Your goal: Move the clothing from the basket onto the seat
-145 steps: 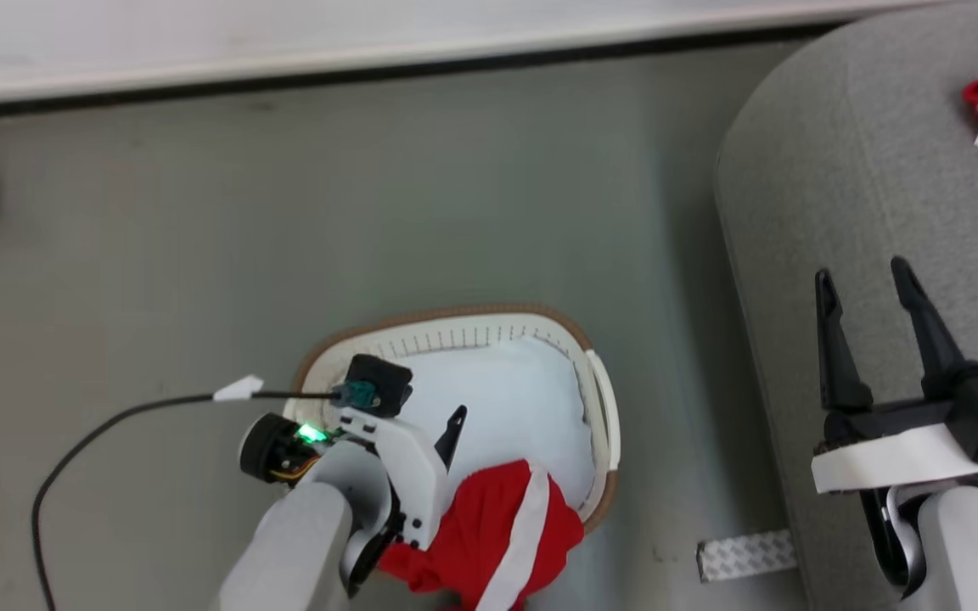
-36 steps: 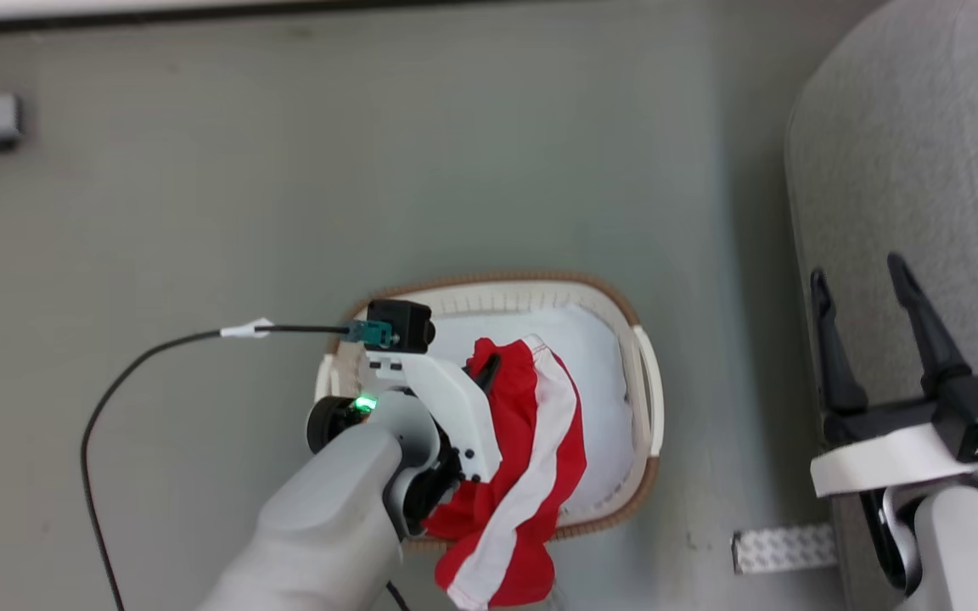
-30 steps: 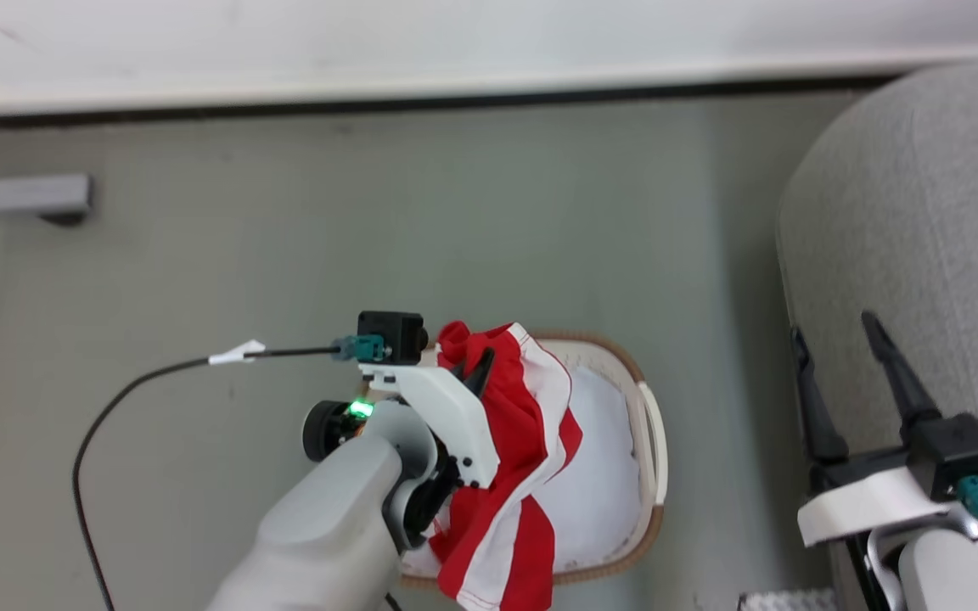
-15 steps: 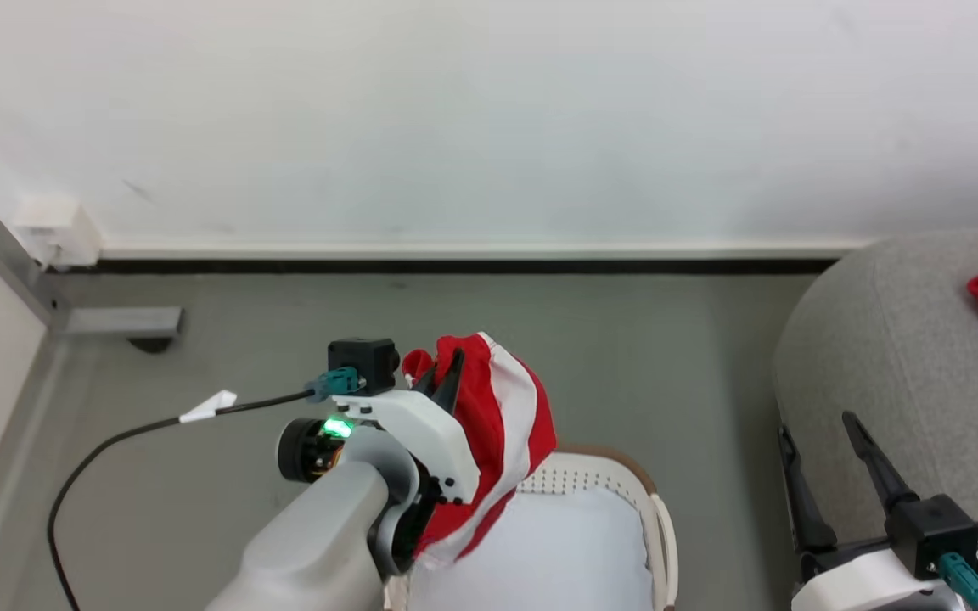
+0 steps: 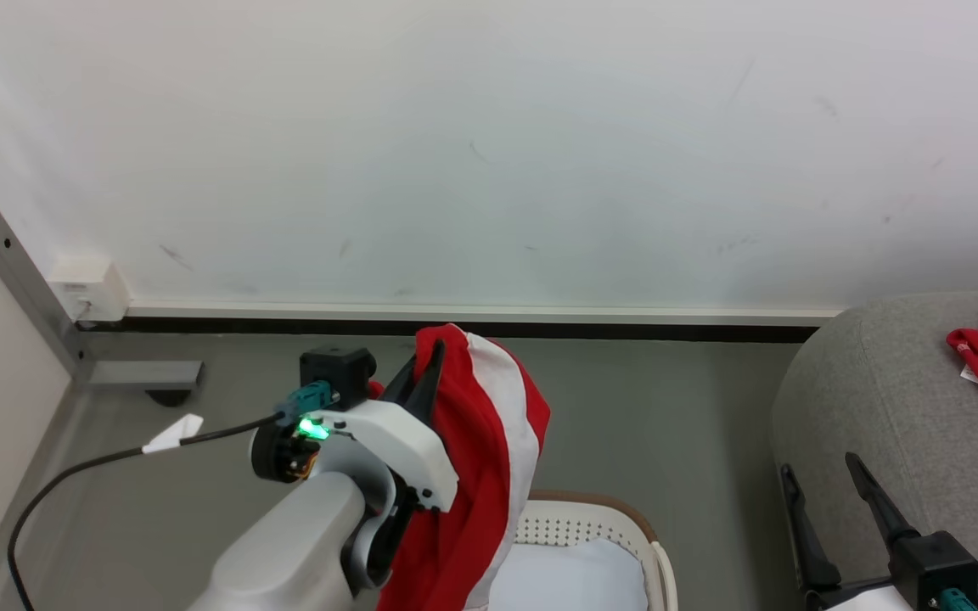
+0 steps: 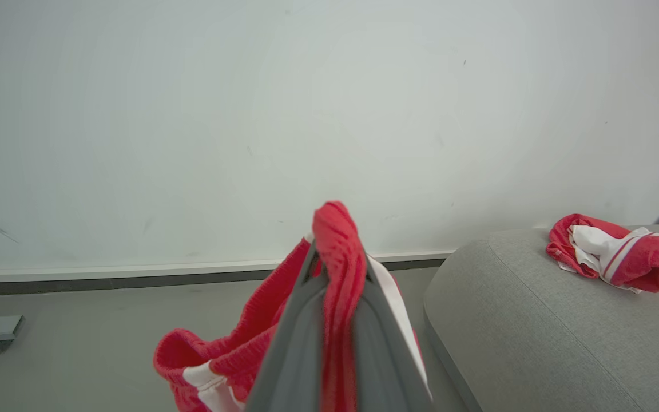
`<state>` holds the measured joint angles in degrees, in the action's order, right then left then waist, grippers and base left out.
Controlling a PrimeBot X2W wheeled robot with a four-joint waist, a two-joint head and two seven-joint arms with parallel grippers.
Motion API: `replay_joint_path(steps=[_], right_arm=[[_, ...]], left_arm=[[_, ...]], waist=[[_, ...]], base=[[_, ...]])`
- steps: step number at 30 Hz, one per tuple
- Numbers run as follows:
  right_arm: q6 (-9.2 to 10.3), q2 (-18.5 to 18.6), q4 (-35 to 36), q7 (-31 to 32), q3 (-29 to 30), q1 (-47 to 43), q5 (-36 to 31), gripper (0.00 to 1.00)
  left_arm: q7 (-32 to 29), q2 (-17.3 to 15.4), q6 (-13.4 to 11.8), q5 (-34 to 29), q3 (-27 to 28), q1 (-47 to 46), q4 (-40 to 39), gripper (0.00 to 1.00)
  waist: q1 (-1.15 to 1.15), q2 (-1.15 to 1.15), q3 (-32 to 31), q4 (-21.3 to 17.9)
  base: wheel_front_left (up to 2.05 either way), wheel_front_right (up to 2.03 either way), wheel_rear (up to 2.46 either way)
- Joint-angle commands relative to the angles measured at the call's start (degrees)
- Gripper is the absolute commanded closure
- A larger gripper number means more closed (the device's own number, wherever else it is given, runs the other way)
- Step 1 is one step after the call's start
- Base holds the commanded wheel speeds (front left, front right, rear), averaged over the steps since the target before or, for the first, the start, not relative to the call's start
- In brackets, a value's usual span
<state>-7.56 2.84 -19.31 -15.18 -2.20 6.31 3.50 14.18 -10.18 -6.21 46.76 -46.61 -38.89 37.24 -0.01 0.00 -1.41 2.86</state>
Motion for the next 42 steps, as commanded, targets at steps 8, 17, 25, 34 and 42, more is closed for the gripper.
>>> replay_joint_path(steps=[8, 17, 25, 34, 42], right_arm=[[0.15, 0.1, 0.6, 0.1, -0.4, -2.9, 1.3, 0.0], [0.15, 0.1, 3.0, 0.1, -3.3, -2.9, 2.0, 0.0], [0.15, 0.1, 2.9, 0.1, -10.9, 1.7, 4.3, 0.0], [0.15, 0.1, -1.8, 0.1, -20.4, 8.3, 6.5, 0.0], [0.15, 0.1, -10.1, 0.1, -29.7, 15.1, 11.2, 0.0]], left_arm=[[0.1, -2.6, -1.4, -1.2, 0.2, 2.5, -4.0, 1.0], [-2.2, -4.6, -3.5, -1.7, -0.2, 2.8, -10.5, 1.0], [-4.0, -5.3, -5.2, -2.2, -0.9, 2.7, -16.0, 1.0], [-5.9, -6.0, -6.3, -2.2, -1.5, 1.7, -20.6, 1.0], [-7.3, -5.8, -6.7, -2.4, -2.3, 1.0, -23.7, 1.0]], waist=[[0.01, 0.0, -3.0, -0.5], [0.01, 0.0, -3.7, -0.6], [0.01, 0.0, -2.9, -1.9], [0.01, 0.0, -2.2, -2.4], [0.01, 0.0, -1.9, -2.4]], base=[[0.0, 0.0, 0.0], [0.0, 0.0, 0.0], [0.0, 0.0, 0.0], [0.0, 0.0, 0.0], [0.0, 0.0, 0.0]])
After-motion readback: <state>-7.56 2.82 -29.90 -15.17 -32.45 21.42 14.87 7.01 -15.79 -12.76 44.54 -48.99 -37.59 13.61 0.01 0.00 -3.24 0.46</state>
